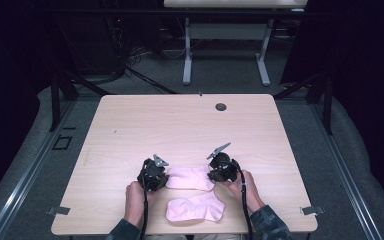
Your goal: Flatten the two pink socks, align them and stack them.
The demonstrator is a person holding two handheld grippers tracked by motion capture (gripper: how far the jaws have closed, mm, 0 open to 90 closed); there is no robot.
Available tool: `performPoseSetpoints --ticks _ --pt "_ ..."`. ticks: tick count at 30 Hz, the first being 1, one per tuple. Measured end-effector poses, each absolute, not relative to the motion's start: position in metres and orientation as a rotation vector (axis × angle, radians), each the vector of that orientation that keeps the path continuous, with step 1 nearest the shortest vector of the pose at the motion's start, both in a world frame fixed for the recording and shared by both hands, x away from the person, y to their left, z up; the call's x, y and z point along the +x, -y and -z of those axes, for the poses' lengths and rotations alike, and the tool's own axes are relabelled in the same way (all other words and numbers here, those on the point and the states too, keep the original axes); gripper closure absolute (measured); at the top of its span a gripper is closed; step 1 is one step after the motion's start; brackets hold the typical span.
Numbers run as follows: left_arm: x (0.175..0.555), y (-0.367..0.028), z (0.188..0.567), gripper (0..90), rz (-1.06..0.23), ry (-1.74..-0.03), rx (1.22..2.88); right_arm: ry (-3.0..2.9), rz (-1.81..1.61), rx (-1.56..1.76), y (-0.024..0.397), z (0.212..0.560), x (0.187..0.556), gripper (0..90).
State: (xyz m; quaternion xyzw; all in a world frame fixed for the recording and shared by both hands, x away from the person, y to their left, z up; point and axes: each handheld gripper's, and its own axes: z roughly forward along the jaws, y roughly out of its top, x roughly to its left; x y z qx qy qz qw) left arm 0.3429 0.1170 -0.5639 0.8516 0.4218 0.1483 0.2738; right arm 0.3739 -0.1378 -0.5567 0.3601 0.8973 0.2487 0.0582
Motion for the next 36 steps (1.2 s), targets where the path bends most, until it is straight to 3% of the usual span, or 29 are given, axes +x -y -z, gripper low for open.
performPoseSetpoints --ticks 11,21,30,36 --pt "0.329 -0.121 0.536 84.9 -0.336 -1.103 2.217 -2.675 -0.817 1.039 0.147 0.522 0.356 84.1" --pt "0.291 -0.12 0.505 84.8 -0.302 -1.017 2.187 -2.65 -0.879 1.03 0.165 0.489 0.316 84.1" --pt "0.267 -0.121 0.515 84.8 -0.189 -0.995 2.21 -2.717 -0.844 1.0 0.169 0.495 0.284 83.9" --pt "0.26 -0.123 0.536 84.8 -0.116 -1.018 2.263 -2.774 -0.804 1.032 0.168 0.519 0.28 83.9"
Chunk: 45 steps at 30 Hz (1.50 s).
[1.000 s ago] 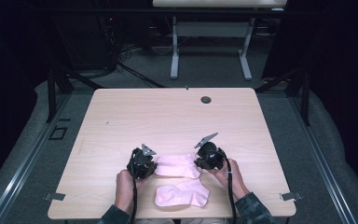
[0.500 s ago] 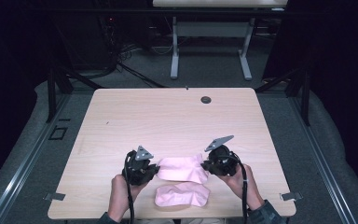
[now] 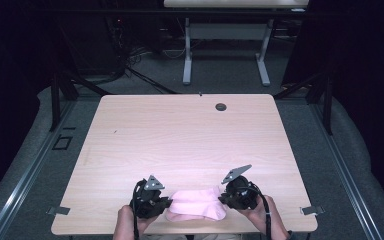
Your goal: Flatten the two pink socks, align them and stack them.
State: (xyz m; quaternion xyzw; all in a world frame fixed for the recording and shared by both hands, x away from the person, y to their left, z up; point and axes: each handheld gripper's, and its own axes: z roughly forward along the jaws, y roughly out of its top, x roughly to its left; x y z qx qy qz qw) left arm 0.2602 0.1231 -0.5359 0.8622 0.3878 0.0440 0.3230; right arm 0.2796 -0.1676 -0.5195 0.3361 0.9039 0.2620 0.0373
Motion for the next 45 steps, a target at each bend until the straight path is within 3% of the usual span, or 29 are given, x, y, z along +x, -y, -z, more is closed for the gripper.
performPoseSetpoints --ticks 6,14,16,19,20,21,23,24,25,27,30,45 --pt "0.258 -0.122 0.551 84.8 -0.093 -1.035 2.298 -2.793 -0.766 1.047 0.162 0.546 0.285 83.5" --pt "0.258 -0.12 0.555 82.3 -0.128 -1.032 2.332 -2.778 -0.763 1.042 0.161 0.552 0.285 82.3" --pt "0.258 -0.121 0.554 67.4 -0.142 -1.037 2.322 -2.782 -0.744 1.022 0.161 0.552 0.284 80.7" --pt "0.259 -0.126 0.549 45.3 -0.174 -1.063 2.28 -2.76 -0.772 1.027 0.164 0.547 0.283 70.6" --pt "0.259 -0.127 0.547 45.3 -0.188 -1.073 2.267 -2.76 -0.772 1.027 0.164 0.547 0.283 70.6" --pt "0.259 -0.131 0.543 36.0 -0.216 -1.076 2.256 -2.746 -0.804 1.037 0.168 0.543 0.283 64.8" --pt "0.259 -0.133 0.541 33.0 -0.226 -1.081 2.249 -2.729 -0.832 1.028 0.17 0.541 0.283 60.6" --pt "0.259 -0.135 0.539 27.9 -0.252 -1.086 2.247 -2.716 -0.841 1.033 0.172 0.538 0.282 54.7" --pt "0.26 -0.139 0.535 25.6 -0.275 -1.089 2.24 -2.685 -0.864 1.048 0.177 0.532 0.28 42.8" --pt "0.26 -0.142 0.534 21.7 -0.288 -1.09 2.24 -2.666 -0.891 1.052 0.179 0.528 0.279 37.5" --pt "0.262 -0.149 0.531 17.3 -0.328 -1.105 2.232 -2.609 -0.932 1.068 0.191 0.519 0.277 20.7" --pt "0.274 -0.194 0.541 9.8 -0.446 -1.242 2.188 -2.447 -0.896 1.182 0.237 0.521 0.275 1.4"
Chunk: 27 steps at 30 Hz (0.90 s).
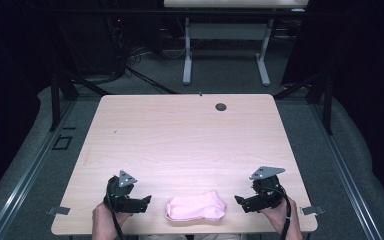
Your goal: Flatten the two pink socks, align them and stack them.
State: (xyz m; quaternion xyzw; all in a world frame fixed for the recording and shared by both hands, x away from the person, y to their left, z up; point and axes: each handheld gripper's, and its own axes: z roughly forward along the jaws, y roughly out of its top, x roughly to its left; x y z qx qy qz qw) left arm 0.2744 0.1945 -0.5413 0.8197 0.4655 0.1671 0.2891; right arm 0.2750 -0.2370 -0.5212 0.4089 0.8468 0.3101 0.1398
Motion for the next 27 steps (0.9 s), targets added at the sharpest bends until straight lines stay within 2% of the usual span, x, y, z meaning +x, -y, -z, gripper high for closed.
performPoseSetpoints --ticks 12,17,27 --pt "0.285 -0.226 0.567 0.5 -0.484 -1.373 2.152 -2.349 -0.851 1.339 0.281 0.548 0.281 0.0" --pt "0.289 -0.239 0.582 0.3 -0.516 -1.421 2.127 -2.308 -0.833 1.4 0.298 0.563 0.286 0.0" --pt "0.291 -0.248 0.589 0.2 -0.545 -1.387 2.043 -2.251 -0.819 1.455 0.312 0.581 0.292 0.0"
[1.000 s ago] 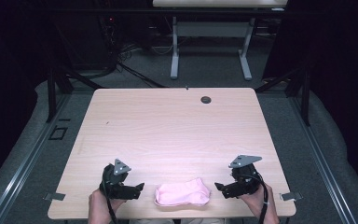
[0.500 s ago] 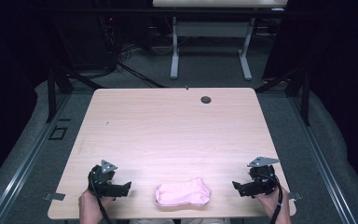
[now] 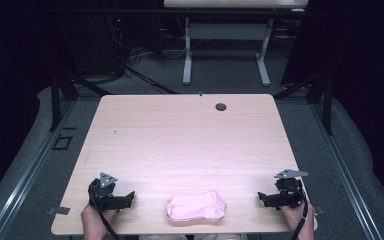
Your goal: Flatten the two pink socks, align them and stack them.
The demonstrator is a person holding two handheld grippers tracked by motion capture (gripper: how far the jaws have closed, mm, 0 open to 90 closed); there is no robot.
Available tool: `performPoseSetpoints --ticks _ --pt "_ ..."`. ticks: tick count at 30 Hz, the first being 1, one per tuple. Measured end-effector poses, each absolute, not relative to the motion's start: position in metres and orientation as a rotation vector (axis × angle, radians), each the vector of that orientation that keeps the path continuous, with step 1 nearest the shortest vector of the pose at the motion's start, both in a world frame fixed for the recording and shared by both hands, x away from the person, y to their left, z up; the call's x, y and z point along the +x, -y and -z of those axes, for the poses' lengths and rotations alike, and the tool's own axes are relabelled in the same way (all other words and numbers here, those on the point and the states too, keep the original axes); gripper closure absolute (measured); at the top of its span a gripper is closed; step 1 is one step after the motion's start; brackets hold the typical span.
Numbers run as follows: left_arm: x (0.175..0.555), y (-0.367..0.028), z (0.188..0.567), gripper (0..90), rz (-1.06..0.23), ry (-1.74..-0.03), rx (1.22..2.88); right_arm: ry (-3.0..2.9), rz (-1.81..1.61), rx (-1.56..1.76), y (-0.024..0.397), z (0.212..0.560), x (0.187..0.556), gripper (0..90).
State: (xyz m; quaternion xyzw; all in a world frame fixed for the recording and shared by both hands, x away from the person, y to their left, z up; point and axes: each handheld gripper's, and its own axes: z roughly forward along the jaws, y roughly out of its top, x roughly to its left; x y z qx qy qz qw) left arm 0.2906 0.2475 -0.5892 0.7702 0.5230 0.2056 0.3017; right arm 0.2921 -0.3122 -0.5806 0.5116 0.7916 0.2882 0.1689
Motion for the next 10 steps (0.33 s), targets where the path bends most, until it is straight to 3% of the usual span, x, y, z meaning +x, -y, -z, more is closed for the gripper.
performPoseSetpoints --ticks 10 --pt "0.2937 -0.2522 0.5926 0.2 -0.57 -1.365 2.006 -2.16 -0.877 1.434 0.3193 0.5877 0.293 0.0"
